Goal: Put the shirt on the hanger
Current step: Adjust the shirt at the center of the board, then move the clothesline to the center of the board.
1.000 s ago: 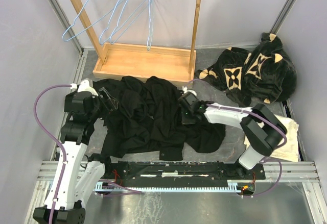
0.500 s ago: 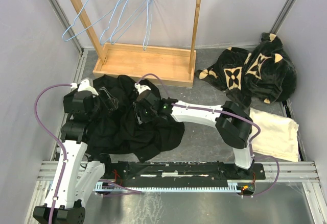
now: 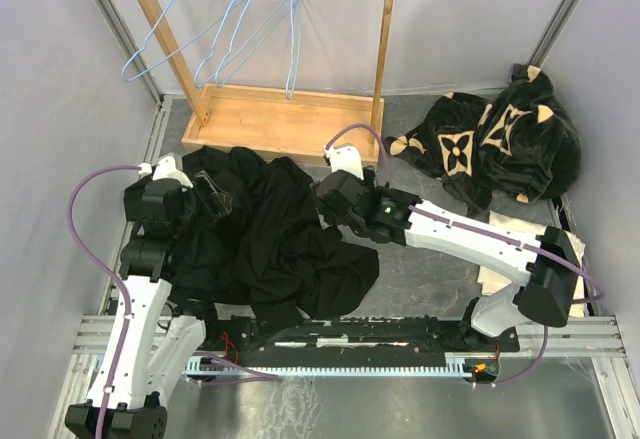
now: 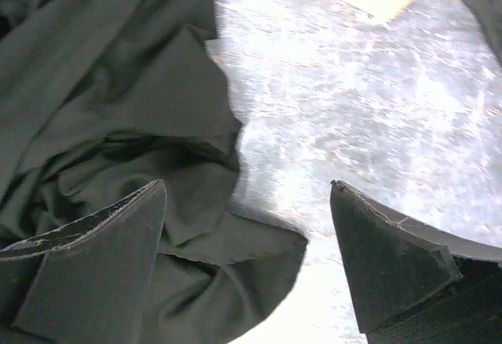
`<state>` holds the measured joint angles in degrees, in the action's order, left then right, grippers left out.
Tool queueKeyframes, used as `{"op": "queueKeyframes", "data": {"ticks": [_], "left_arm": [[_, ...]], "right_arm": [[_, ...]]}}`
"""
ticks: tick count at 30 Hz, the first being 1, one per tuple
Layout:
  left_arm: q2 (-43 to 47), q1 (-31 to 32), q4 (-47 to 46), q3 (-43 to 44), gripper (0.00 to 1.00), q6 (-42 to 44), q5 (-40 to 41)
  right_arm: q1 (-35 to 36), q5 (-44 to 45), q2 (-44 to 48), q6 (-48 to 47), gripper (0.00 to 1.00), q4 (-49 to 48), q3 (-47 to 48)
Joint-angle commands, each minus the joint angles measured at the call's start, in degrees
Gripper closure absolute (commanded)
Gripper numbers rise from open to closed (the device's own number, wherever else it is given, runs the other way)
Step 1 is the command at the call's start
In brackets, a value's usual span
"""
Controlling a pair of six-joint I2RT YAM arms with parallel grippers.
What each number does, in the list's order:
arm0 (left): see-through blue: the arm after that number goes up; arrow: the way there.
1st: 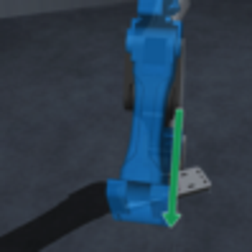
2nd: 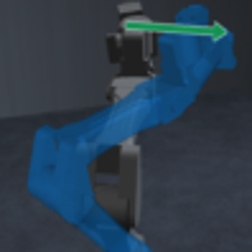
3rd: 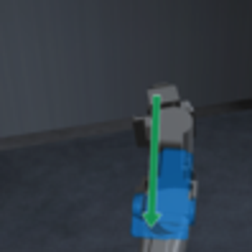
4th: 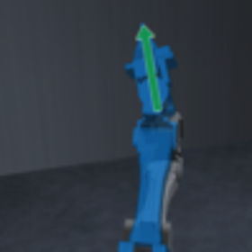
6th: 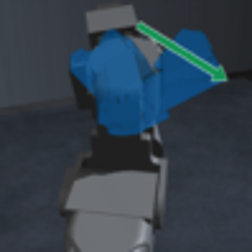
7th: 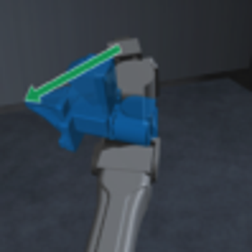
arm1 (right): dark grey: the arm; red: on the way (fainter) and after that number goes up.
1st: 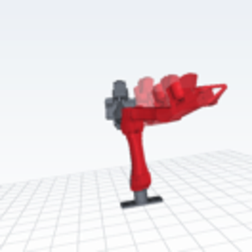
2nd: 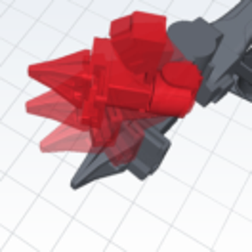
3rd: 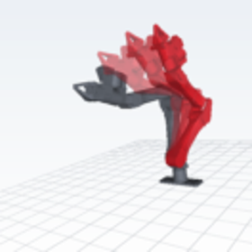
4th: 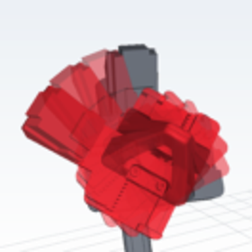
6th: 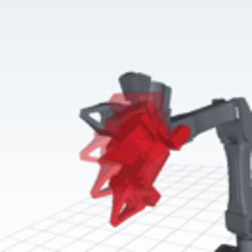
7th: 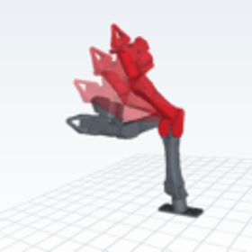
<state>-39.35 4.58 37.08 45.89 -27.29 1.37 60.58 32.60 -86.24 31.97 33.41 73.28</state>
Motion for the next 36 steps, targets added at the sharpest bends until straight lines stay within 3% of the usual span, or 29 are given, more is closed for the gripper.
{"op": "queueKeyframes", "data": {"ticks": [1,5,11,16,21,28,36], "left_arm": [[0.8,-0.3,-3.0,-0.1,0.25,0.8,-0.5],[0.6,-0.2,-3.1,-0.1,0.25,0.9,-0.7],[1.1,-0.3,-3.6,-0.4,0.25,1.1,-1.1],[1.4,-0.3,-3.9,-0.6,0.25,1.1,-1.3],[1.1,-0.3,-3.9,-0.6,0.25,1.2,-1.5],[1.0,-0.3,-3.9,-0.5,0.25,1.3,-1.5],[0.4,0.2,-4.1,-0.5,0.26,1.3,-0.9]], "right_arm": [[-1.6,9.4,2.8,5.7,0.07,7.7,-1.5],[-5.7,9.4,5.1,12.3,0.03,7.7,-3.0],[-13.5,-1.5,8.2,11.3,0.03,-4.7,-9.0],[-19.0,-0.6,5.4,10.7,0.04,-8.8,-8.6],[-23.3,2.7,-1.4,9.5,0.07,-10.3,-4.2],[-30.2,-7.4,-13.7,5.3,0.15,-17.0,3.7],[-35.1,-13.7,-26.2,6.7,0.35,-18.7,12.9]]}}
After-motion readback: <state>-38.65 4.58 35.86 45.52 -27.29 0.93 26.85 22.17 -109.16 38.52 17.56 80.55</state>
